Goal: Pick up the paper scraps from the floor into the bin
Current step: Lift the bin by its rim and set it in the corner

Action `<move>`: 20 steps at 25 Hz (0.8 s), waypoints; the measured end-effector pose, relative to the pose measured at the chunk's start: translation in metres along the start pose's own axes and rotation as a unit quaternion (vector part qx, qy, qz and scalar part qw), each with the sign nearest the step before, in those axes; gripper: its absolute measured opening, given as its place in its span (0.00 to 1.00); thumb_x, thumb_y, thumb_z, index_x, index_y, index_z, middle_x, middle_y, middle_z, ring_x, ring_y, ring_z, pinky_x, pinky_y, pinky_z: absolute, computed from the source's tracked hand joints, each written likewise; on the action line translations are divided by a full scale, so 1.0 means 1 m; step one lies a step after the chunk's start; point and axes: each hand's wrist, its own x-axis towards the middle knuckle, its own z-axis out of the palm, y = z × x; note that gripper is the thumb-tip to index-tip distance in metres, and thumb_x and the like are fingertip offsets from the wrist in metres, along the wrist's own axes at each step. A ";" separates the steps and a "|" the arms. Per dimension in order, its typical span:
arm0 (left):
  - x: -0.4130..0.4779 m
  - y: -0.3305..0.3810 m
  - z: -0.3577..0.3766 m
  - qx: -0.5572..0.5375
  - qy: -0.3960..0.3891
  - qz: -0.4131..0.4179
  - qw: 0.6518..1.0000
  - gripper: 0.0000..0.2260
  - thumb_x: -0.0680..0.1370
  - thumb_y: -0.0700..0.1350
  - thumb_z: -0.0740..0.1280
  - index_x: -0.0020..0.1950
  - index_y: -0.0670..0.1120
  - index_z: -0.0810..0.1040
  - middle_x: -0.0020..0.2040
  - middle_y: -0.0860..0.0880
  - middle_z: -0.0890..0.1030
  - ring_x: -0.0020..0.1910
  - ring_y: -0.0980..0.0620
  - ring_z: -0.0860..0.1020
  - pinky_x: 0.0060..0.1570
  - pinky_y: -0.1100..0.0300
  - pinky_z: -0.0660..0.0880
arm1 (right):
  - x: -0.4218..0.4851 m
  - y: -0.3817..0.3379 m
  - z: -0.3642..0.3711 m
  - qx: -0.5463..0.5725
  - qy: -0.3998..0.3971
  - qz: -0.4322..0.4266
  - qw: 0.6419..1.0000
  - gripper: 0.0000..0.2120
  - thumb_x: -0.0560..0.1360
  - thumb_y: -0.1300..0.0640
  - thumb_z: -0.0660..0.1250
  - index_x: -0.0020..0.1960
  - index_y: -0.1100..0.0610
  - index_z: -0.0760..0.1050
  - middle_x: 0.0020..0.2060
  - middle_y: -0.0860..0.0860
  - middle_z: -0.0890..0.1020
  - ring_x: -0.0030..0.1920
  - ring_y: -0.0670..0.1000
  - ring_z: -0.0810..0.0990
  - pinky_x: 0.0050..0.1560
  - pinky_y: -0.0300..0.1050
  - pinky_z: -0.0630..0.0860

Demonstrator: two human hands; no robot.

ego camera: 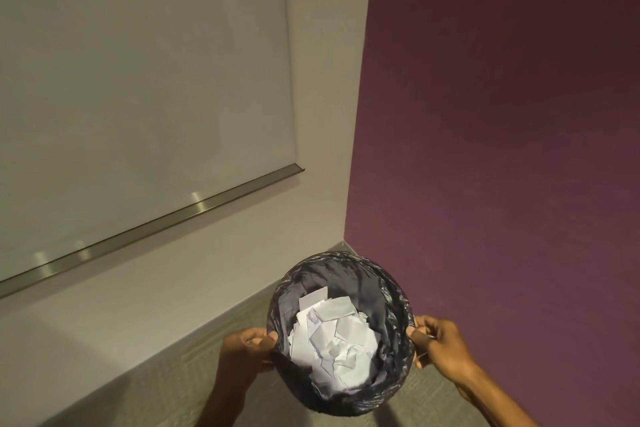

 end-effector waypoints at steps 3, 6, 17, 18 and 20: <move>0.027 0.002 0.002 0.092 -0.011 0.030 0.995 0.08 0.66 0.46 0.76 0.32 0.42 0.83 0.28 0.45 0.81 0.28 0.48 0.79 0.30 0.55 0.79 | 0.022 0.000 0.003 -0.012 0.004 0.015 1.000 0.09 0.78 0.64 0.66 0.40 0.64 0.76 0.29 0.58 0.77 0.29 0.54 0.76 0.29 0.47 0.76; 0.060 -0.002 0.013 0.163 -0.037 0.044 0.985 0.12 0.72 0.38 0.75 0.28 0.46 0.82 0.24 0.48 0.80 0.23 0.55 0.76 0.26 0.63 0.74 | 0.047 0.005 0.002 -0.020 0.017 0.036 0.999 0.11 0.78 0.66 0.66 0.37 0.62 0.75 0.28 0.55 0.76 0.28 0.54 0.76 0.29 0.48 0.77; 0.178 0.007 0.095 0.248 -0.017 -0.003 0.969 0.18 0.72 0.37 0.74 0.23 0.46 0.76 0.22 0.54 0.75 0.24 0.63 0.72 0.30 0.65 0.67 | 0.185 0.035 -0.007 -0.038 0.012 0.111 0.993 0.06 0.75 0.68 0.68 0.40 0.65 0.75 0.28 0.56 0.78 0.25 0.52 0.78 0.27 0.48 0.78; 0.191 0.006 0.105 0.233 -0.026 0.008 0.972 0.20 0.73 0.32 0.72 0.22 0.44 0.75 0.20 0.53 0.73 0.22 0.63 0.71 0.28 0.65 0.66 | 0.203 0.037 -0.011 -0.060 0.015 0.104 0.993 0.08 0.74 0.68 0.69 0.38 0.65 0.74 0.27 0.54 0.78 0.27 0.51 0.78 0.30 0.50 0.78; 0.218 -0.001 0.123 0.213 -0.029 0.013 0.977 0.20 0.73 0.28 0.69 0.23 0.42 0.74 0.20 0.50 0.73 0.22 0.63 0.70 0.26 0.67 0.65 | 0.239 0.037 -0.020 -0.074 0.015 0.101 0.992 0.11 0.73 0.69 0.69 0.35 0.61 0.71 0.28 0.52 0.75 0.32 0.51 0.74 0.36 0.47 0.76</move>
